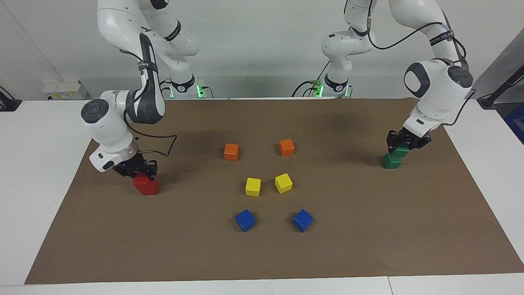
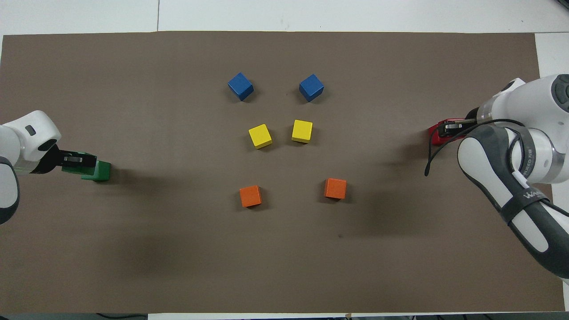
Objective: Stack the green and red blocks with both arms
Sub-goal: 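Lower the second green cube onto the first green cube with the left gripper, then release the red cube onto the other red cube and raise the right gripper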
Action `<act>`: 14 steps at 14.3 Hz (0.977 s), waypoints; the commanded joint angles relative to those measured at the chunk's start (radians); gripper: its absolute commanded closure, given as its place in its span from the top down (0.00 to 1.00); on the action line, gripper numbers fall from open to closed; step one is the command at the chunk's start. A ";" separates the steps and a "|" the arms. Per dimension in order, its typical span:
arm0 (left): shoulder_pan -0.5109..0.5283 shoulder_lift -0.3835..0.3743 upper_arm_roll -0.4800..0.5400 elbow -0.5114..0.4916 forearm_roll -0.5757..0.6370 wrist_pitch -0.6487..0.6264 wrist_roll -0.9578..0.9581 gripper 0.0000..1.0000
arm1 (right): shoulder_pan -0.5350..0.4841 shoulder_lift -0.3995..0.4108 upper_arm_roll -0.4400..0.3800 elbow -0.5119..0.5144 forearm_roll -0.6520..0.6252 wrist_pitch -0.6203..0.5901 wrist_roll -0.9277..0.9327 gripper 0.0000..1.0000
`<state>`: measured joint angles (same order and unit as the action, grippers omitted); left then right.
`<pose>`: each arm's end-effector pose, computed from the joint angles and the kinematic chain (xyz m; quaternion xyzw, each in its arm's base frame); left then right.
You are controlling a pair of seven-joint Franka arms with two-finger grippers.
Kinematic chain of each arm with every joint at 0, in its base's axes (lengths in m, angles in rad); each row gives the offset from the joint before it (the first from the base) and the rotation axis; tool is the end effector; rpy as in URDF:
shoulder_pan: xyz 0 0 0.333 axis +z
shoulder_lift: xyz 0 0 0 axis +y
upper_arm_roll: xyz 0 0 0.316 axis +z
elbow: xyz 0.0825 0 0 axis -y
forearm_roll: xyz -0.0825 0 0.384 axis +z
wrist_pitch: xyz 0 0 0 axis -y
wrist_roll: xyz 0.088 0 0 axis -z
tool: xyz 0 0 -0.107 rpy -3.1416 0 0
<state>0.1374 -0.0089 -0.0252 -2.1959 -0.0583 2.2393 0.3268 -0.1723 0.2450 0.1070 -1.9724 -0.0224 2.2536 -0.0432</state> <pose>0.5311 0.0581 0.3929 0.9954 -0.0897 0.0306 0.0170 0.6032 -0.0425 0.3511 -0.9998 0.0060 -0.0191 0.0031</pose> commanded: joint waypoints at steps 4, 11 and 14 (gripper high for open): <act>0.042 -0.062 -0.009 -0.129 -0.066 0.143 0.044 0.00 | -0.019 -0.016 0.011 -0.037 -0.010 0.031 -0.023 1.00; 0.047 -0.057 -0.009 -0.154 -0.112 0.214 0.049 0.00 | -0.021 -0.013 0.011 -0.004 -0.010 0.005 -0.024 1.00; 0.047 -0.039 -0.007 -0.156 -0.112 0.252 0.051 0.00 | -0.003 -0.030 0.011 0.079 -0.010 -0.134 -0.020 1.00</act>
<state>0.1692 -0.0298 -0.0251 -2.3151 -0.1436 2.4426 0.3503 -0.1729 0.2410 0.1084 -1.9506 -0.0225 2.2201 -0.0432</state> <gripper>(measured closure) 0.449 0.000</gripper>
